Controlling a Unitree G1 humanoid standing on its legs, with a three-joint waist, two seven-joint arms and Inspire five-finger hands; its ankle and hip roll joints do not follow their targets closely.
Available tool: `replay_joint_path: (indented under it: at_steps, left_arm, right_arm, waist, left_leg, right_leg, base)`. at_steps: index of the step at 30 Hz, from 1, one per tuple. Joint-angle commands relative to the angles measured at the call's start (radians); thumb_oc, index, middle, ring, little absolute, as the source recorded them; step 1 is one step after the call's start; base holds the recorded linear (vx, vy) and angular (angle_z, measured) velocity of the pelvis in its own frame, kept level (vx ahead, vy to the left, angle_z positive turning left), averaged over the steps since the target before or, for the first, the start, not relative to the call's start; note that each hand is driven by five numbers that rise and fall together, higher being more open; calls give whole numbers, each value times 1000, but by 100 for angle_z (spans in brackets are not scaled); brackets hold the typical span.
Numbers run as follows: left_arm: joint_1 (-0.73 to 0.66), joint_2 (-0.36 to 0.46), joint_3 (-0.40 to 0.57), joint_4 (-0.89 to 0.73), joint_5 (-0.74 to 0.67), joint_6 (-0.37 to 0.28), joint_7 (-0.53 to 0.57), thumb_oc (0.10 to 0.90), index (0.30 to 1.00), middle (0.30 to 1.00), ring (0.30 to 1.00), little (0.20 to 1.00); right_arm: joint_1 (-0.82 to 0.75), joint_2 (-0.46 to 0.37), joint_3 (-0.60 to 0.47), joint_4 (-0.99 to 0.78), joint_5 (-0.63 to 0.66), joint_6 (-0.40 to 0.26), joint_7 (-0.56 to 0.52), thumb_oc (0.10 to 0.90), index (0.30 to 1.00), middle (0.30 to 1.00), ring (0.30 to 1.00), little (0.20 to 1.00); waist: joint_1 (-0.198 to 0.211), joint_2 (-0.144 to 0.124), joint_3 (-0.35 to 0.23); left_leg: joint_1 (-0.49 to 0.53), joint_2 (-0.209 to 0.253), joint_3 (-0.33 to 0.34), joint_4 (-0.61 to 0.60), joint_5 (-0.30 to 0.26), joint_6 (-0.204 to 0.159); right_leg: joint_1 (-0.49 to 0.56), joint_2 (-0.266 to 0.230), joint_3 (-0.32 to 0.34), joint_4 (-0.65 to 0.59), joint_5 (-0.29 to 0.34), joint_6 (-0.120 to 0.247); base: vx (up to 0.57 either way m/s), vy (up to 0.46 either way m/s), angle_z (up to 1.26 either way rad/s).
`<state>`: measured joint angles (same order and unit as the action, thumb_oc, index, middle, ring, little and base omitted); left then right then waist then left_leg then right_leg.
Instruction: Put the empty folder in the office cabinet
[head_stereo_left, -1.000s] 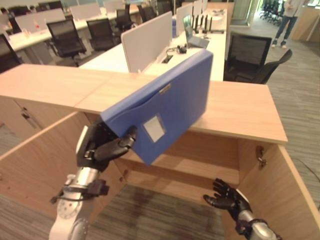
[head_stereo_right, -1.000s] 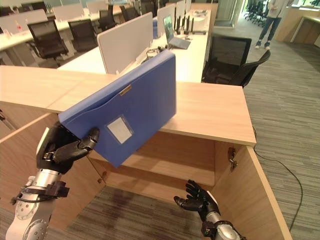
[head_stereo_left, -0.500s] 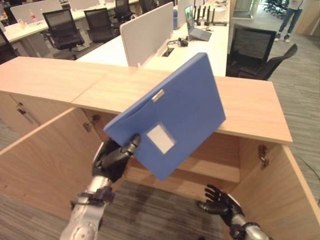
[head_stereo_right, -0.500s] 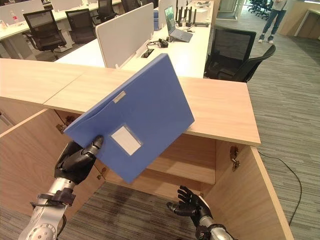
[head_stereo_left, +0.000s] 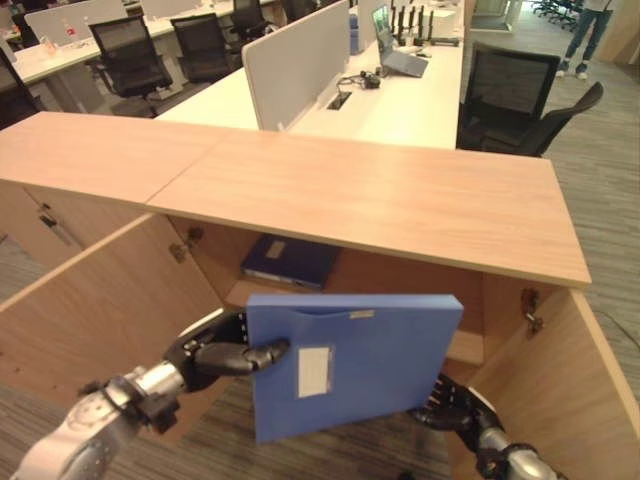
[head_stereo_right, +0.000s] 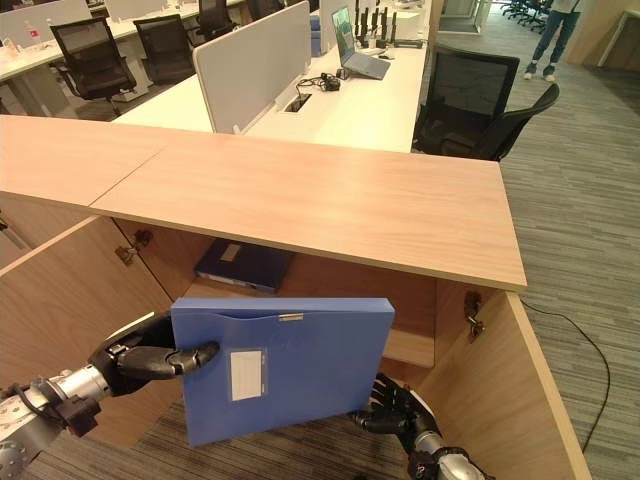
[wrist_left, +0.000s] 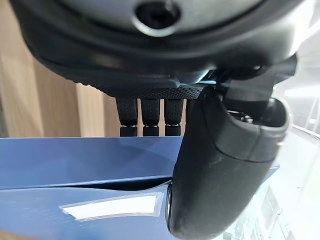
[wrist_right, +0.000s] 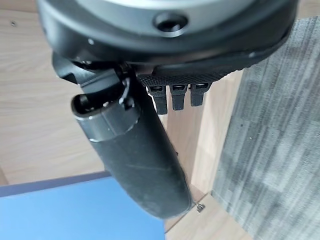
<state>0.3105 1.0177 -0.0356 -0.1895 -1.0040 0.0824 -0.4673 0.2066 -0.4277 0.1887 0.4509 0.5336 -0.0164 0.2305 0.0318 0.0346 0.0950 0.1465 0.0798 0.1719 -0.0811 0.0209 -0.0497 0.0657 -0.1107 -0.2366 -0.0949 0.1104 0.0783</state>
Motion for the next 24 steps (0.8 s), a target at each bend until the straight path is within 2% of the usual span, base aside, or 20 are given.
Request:
replay_joint_path:
  at_steps: [1, 5, 6, 9, 11, 12, 13, 14, 15, 16, 18, 21, 24]
  left_arm:
    - [-79, 83, 78, -59, -12, -100, -90, 400, 300, 300, 300, 300]
    - [-53, 120, 84, -43, 37, -107, -95, 400, 300, 300, 300, 300]
    - [-41, 134, 91, -13, 90, -114, -89, 400, 300, 300, 300, 300]
    - [-22, 131, 111, 11, 143, -123, -74, 400, 300, 300, 300, 300]
    - [10, 135, 145, 26, 240, -139, -45, 400, 300, 300, 300, 300]
    - [21, 136, 166, 36, 300, -147, -30, 400, 300, 300, 300, 300]
    - [25, 134, 170, 35, 302, -147, -29, 400, 300, 300, 300, 300]
    - [48, 107, 207, 53, 388, -162, -5, 400, 300, 300, 300, 300]
    - [51, 104, 209, 51, 390, -162, -5, 400, 300, 300, 300, 300]
    - [59, 78, 244, 55, 553, -188, 40, 400, 300, 300, 300, 300]
    - [58, 35, 290, 58, 729, -215, 112, 400, 300, 300, 300, 300]
    - [31, -32, 347, 81, 892, -228, 211, 400, 300, 300, 300, 300]
    - [5, -148, 410, 66, 937, -216, 293, 400, 300, 300, 300, 300]
  right_arm:
    - [-145, -19, 32, -28, 31, -79, 44, 800, 900, 900, 900, 900]
    - [-144, -23, 39, -22, 23, -72, 50, 800, 900, 900, 900, 900]
    - [-143, -30, 40, -25, 14, -67, 51, 800, 900, 900, 900, 900]
    - [-140, -39, 36, -33, 6, -63, 53, 800, 900, 900, 900, 900]
    - [-140, -59, 36, -50, -43, -58, 55, 800, 900, 900, 900, 900]
    - [-144, -85, 35, -71, -111, -56, 54, 800, 900, 900, 900, 900]
    - [-144, -85, 36, -73, -113, -54, 54, 800, 900, 900, 900, 900]
    - [-151, -144, 33, -129, -244, -53, 58, 800, 900, 900, 900, 900]
    - [-151, -145, 33, -131, -247, -52, 57, 800, 900, 900, 900, 900]
    - [-173, -209, 38, -179, -409, -52, 51, 800, 900, 900, 900, 900]
    - [-197, -241, 53, -183, -517, -39, 47, 800, 900, 900, 900, 900]
    - [-225, -237, 86, -159, -606, -17, 50, 800, 900, 900, 900, 900]
    - [-252, -211, 124, -132, -681, 19, 64, 800, 900, 900, 900, 900]
  waist:
    - [-10, -40, -37]
    - [-8, -38, -38]
    - [-7, -37, -38]
    - [-5, -36, -38]
    - [-3, -35, -37]
    - [1, -36, -36]
    - [0, -35, -36]
    - [4, -37, -36]
    - [3, -36, -36]
    - [8, -38, -34]
    - [11, -38, -34]
    - [18, -43, -33]
    - [25, -50, -28]
  left_leg:
    - [1, 6, -48, -6, -28, -46]
    - [-1, 6, -47, -6, -27, -47]
    - [-2, 5, -48, -6, -27, -47]
    - [-4, 6, -50, -6, -26, -47]
    - [-6, 6, -51, -6, -26, -45]
    - [-7, 5, -52, -6, -27, -44]
    - [-7, 5, -52, -6, -27, -44]
    - [-7, 6, -53, -6, -29, -43]
    - [-7, 6, -53, -6, -30, -43]
    - [-7, 6, -56, -6, -34, -40]
    - [-5, 6, -56, -6, -40, -38]
    - [-7, 6, -57, -6, -44, -36]
    - [-8, 7, -57, -6, -49, -35]
  right_leg:
    - [76, -42, -5, 8, -60, 80]
    - [76, -43, -5, 8, -58, 81]
    - [74, -43, -6, 8, -59, 82]
    - [72, -44, -6, 8, -60, 82]
    - [71, -45, -8, 8, -60, 82]
    - [70, -46, -8, 8, -61, 82]
    - [70, -46, -8, 8, -61, 82]
    - [69, -47, -9, 8, -63, 83]
    - [69, -47, -9, 8, -63, 83]
    - [70, -47, -8, 8, -68, 81]
    - [72, -47, -6, 8, -75, 78]
    - [74, -45, -5, 8, -81, 73]
    - [75, -44, -5, 8, -88, 67]
  base:
    - [0, 0, 0]
    - [0, 0, 0]
    - [0, 0, 0]
    - [0, 0, 0]
    - [0, 0, 0]
    - [0, 0, 0]
    - [0, 0, 0]
    - [0, 0, 0]
    - [0, 0, 0]
    - [0, 0, 0]
    - [0, 0, 0]
    - [0, 0, 0]
    - [2, -8, 1]
